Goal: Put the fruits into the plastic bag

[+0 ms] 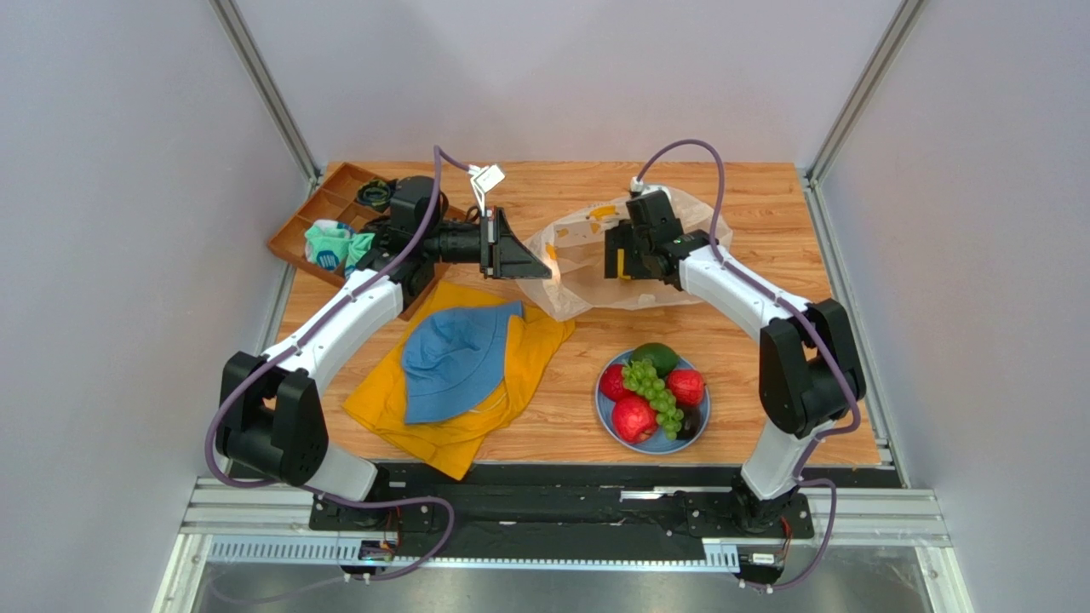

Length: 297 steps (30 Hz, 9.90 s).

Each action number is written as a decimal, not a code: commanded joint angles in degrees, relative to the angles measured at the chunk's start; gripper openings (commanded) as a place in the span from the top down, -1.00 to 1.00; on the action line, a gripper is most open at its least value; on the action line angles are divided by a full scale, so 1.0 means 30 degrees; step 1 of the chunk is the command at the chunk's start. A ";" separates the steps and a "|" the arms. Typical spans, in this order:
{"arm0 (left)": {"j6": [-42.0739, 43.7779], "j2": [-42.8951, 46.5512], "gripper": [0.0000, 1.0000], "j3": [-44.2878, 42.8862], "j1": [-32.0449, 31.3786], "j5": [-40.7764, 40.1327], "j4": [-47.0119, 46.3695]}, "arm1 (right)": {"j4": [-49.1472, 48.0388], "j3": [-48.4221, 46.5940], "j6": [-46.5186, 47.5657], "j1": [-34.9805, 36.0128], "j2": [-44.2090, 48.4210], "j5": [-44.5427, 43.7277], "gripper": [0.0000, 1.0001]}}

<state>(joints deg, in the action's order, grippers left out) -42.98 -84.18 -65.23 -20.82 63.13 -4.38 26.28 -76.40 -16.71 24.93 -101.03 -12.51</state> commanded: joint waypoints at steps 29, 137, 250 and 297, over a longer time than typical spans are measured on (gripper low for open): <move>0.2227 0.0111 1.00 -0.0726 0.0172 -0.0829 0.2368 | 0.3479 0.4403 0.1967 0.2736 1.3081 0.6401 -0.58; 0.3865 0.0404 1.00 -0.1517 0.0289 -0.1005 0.4680 | 0.6708 -0.0958 -0.2457 0.1945 1.2556 0.6309 0.99; 0.4776 0.0756 1.00 -0.2104 0.0406 -0.0829 0.5767 | -0.0529 -0.4005 -0.2487 0.1506 -0.2445 -0.0578 -0.09; 0.6709 0.0786 1.00 -0.2895 0.1080 -0.2616 0.8169 | 0.5533 0.2174 -0.0728 0.3786 1.0150 0.6079 -0.10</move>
<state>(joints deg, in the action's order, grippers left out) -25.47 -82.94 -70.89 -17.93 56.60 19.16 36.27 -71.83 -18.87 33.58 -73.63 7.97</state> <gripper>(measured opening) 0.007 0.557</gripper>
